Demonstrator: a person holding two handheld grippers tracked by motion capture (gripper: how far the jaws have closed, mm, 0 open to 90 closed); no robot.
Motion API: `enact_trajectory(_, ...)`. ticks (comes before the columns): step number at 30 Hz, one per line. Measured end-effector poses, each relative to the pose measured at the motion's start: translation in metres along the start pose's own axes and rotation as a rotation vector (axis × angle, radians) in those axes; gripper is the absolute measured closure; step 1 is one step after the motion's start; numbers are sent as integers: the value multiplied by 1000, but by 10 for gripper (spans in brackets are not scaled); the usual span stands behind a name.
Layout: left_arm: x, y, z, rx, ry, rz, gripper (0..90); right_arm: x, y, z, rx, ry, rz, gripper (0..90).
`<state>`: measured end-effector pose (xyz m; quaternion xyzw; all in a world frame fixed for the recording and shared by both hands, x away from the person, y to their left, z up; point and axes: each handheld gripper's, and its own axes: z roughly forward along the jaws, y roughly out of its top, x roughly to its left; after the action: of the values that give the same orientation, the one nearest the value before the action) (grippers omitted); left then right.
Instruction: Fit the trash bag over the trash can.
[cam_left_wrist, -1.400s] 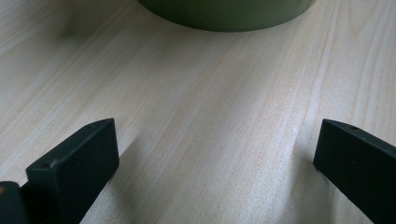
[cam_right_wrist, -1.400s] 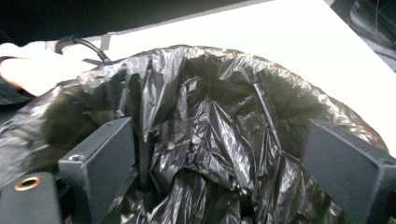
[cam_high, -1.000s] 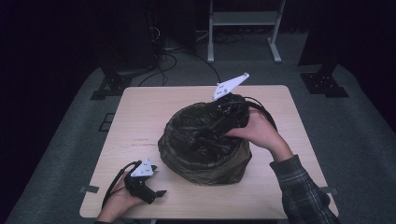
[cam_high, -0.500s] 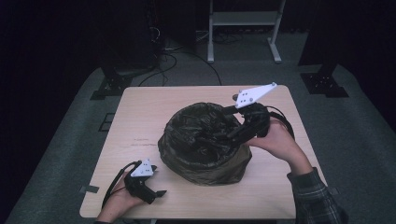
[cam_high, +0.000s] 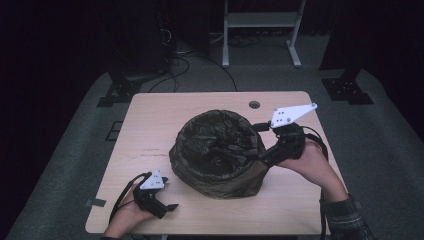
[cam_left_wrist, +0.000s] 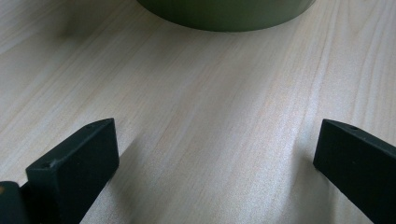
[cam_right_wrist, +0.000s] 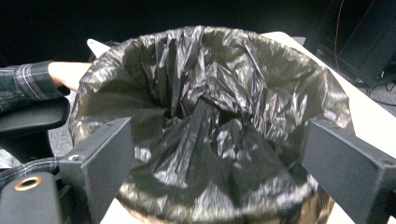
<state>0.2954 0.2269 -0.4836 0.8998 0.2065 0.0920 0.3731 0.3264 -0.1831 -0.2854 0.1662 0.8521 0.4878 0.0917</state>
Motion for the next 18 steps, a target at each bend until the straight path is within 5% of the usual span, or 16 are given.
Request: enact_trajectory(18,0,0,0,2,-1,0,0,14,-57,-14,-43,-36,40,88)
